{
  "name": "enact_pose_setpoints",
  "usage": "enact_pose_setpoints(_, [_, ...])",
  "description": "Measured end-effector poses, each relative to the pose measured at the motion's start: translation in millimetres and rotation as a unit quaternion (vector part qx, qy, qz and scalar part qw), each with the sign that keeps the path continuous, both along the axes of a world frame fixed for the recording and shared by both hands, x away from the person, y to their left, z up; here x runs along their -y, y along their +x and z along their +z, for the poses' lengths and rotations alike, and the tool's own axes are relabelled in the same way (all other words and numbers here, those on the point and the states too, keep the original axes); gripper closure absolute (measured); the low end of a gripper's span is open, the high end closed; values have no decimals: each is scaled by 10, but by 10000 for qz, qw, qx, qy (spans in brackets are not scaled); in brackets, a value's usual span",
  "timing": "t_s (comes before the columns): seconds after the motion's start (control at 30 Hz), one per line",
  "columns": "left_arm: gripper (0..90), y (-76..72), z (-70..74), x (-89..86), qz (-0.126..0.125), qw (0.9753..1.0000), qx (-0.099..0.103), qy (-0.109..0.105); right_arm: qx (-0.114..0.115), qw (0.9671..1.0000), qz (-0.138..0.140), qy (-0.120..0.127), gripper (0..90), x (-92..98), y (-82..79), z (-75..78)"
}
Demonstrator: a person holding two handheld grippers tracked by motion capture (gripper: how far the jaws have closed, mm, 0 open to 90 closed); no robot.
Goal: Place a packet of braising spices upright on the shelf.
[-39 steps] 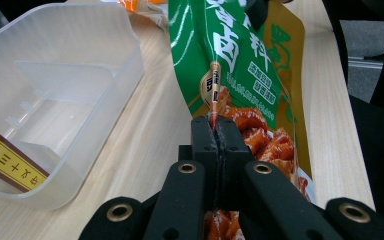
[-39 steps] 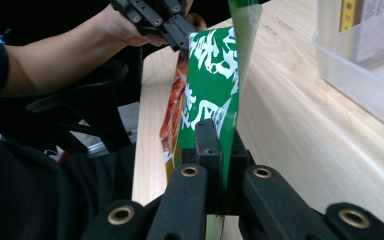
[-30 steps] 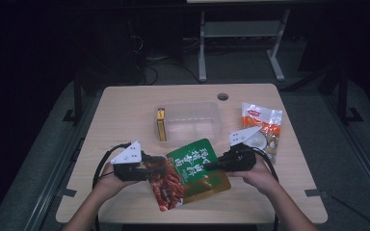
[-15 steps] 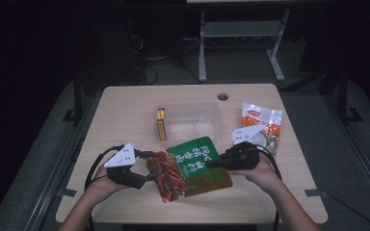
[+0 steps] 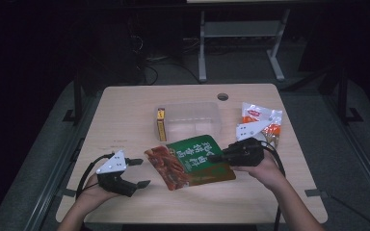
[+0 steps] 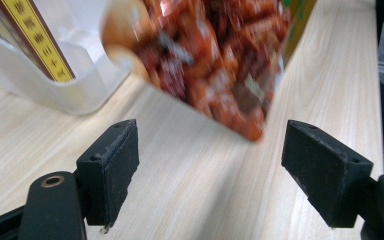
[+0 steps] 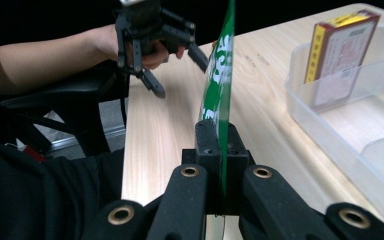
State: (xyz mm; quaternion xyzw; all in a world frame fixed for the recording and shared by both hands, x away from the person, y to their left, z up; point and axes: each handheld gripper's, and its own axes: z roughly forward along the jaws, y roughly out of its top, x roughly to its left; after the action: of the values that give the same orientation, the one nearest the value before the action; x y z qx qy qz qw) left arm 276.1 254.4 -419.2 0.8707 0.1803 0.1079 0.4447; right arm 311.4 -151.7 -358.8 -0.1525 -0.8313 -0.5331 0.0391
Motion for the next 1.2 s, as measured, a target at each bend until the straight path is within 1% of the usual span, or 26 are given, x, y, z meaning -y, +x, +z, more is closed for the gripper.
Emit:
enact_pose_setpoints(0.07, [224,19,-33,12,6,10000,-40,-32,68,9999,-82,3,900,21,3,34])
enact_pose_setpoints(0.17, [224,24,-59,4,20,10000,-76,-46,110,9998,-150,-6,900,47,13,83])
enact_pose_setpoints(0.23, [224,28,-60,-7,23,10000,-85,-19,180,9996,-212,-45,900,57,27,120])
enact_pose_setpoints(0.37, [224,37,-69,-22,23,10000,-51,-24,244,9992,-277,-131,900,68,55,196])
enact_pose_setpoints(0.57, [223,43,-79,-28,13,10000,-46,7,268,9983,-455,-264,900,119,98,315])
enact_pose_setpoints(0.73, [223,40,-81,-27,-5,10000,-59,33,276,9965,-698,-356,900,171,114,403])
enact_pose_setpoints(0.8, [223,40,-88,-25,-16,10000,-69,46,283,9957,-807,-353,900,194,125,430])
enact_pose_setpoints(0.87, [223,42,-93,-22,-18,9999,-85,51,260,9952,-869,-369,900,216,138,458])
enact_pose_setpoints(0.97, [223,42,-102,-14,-18,9999,-109,38,291,9942,-963,-387,900,238,162,499])
enact_pose_setpoints(1.0, [223,43,-103,-12,-20,9999,-110,37,291,9941,-977,-376,900,243,171,515])
enact_pose_setpoints(1.03, [222,49,-102,-17,-47,9999,-88,100,297,9938,-1004,-372,900,246,181,532])
enact_pose_setpoints(1.2, [216,52,-112,-12,-59,9999,-86,111,319,9927,-1106,-365,900,235,216,621])
